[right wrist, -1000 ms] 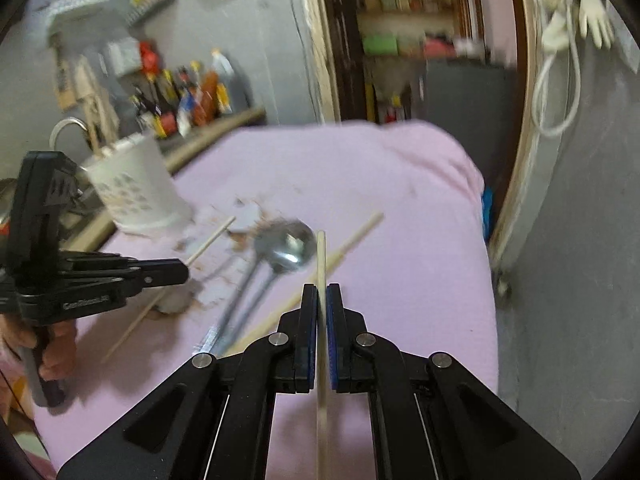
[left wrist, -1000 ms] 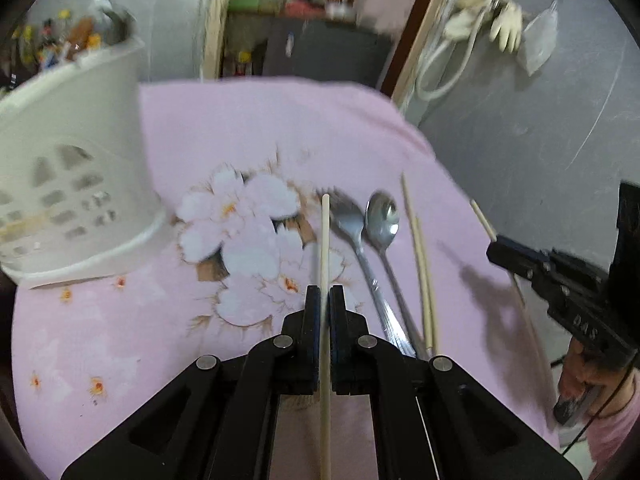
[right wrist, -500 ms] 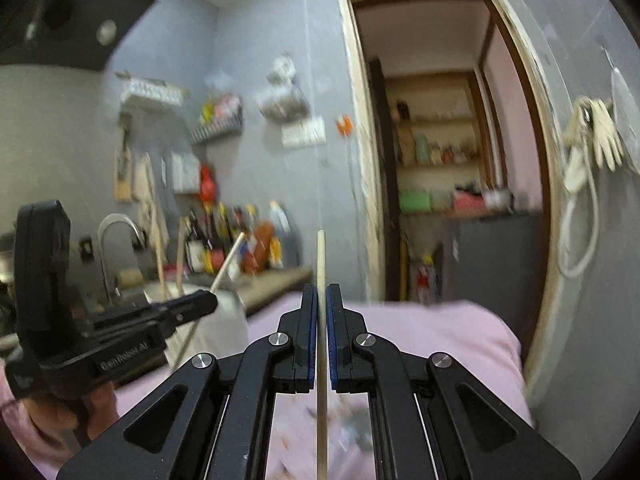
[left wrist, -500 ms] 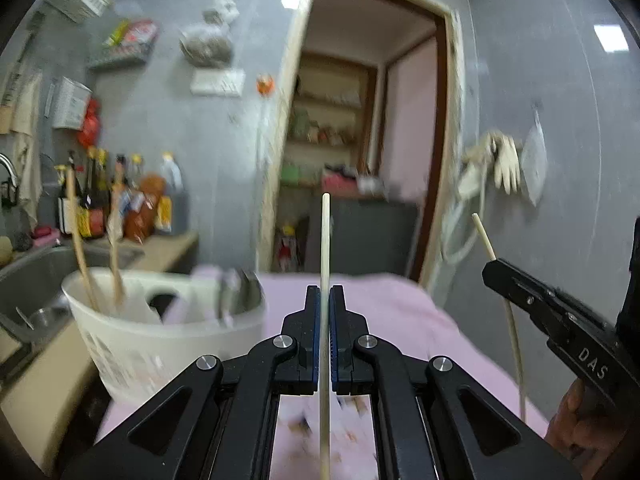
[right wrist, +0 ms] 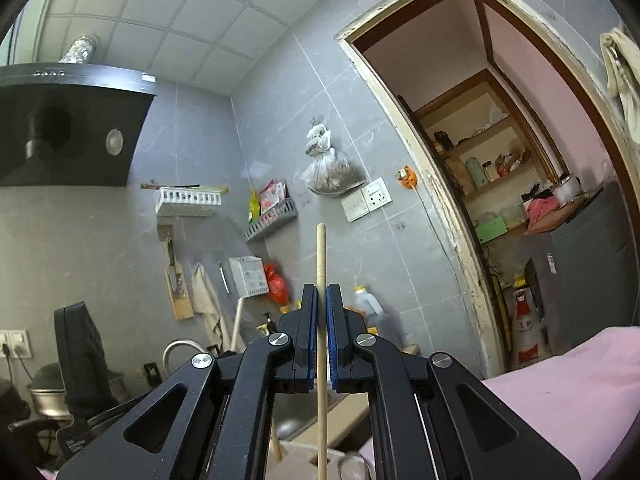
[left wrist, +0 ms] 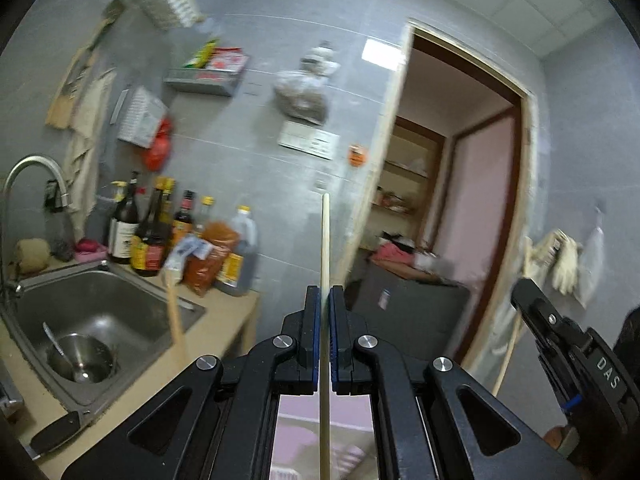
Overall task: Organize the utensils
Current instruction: 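Lift both chopsticks to the white holder and open both tools to drop them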
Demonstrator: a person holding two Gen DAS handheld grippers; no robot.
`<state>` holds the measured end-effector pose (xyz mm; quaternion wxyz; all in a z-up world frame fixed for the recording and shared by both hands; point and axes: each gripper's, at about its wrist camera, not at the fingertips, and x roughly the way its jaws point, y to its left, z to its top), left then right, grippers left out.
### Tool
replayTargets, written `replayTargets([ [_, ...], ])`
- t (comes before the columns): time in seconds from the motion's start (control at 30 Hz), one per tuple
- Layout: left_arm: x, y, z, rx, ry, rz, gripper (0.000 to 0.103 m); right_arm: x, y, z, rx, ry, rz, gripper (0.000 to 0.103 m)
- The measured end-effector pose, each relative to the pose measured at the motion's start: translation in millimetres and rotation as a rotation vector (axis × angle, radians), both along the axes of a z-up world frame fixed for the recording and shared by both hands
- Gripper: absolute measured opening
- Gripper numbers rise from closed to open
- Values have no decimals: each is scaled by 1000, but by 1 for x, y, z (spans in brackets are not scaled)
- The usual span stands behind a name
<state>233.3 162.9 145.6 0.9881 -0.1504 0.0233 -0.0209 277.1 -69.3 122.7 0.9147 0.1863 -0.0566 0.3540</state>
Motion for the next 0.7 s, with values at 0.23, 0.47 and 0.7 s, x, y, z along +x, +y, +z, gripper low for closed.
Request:
replayTargets([
  [0.23,11,38,-18,-85,-58,103,2,8,20,-12,2,-32,-83,3],
  [0.47,16,45,-30,-93,-70,182,2,10,33,-25,-71,-74,-137,3],
  [0.7,19,37,-43,-56,-66,222,2,15,38,-42,-124,-41,-134,3],
])
